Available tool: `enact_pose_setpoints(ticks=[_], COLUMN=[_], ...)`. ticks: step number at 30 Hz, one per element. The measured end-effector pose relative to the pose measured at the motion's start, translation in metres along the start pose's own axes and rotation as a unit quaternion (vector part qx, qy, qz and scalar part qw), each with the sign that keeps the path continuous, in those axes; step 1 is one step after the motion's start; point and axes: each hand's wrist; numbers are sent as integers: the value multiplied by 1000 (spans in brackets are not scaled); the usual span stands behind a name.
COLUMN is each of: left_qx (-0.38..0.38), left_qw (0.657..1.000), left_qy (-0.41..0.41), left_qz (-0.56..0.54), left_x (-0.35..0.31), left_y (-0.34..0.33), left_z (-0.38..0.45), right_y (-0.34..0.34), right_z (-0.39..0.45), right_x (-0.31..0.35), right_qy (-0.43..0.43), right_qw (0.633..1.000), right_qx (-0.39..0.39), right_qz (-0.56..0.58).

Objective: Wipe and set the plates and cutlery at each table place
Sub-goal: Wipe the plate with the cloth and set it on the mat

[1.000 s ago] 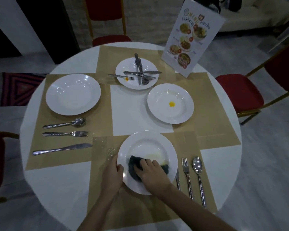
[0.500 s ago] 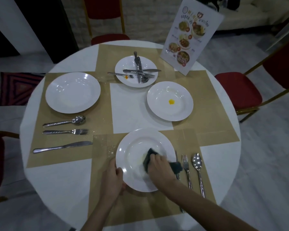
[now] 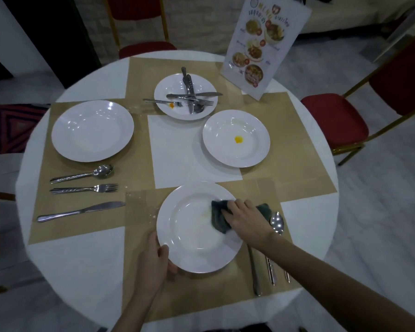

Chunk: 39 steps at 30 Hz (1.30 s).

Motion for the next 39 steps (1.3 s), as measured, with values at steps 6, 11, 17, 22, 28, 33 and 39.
enact_pose_setpoints(ticks=[6,11,17,22,28,33,39], left_qx=[12,18,31,35,28,29,47], left_qw=[999,998,994,992,993,990,988], left_qy=[28,45,55,71,72,72,71], left_qz=[-37,-50,-85,-94,-85,-115,-128], left_x=[-3,-1,-1,-3,-8,-4,-1], left_y=[-8,-8,-5,-18,-19,-8,-3], left_z=[-2,1,-2,2,3,6,7], right_y=[21,26,-13,-1,30,8,-13], right_z=[22,16,-12,7,42,27,-5], right_x=[66,107,27,22,106,87,0], right_qy=[-112,3,47,-47,-154,17,40], right_qw=[977,960,994,998,946,961,991], right_qx=[76,70,-75,1,45,-15,-20], right_qz=[167,270,63,29,283,275,129])
Point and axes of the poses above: each hand's wrist, its own z-axis towards the middle knuckle, its own y-axis out of the back of the hand, x = y × z, and after that the axes turned 8 degrees about -z, right-handed
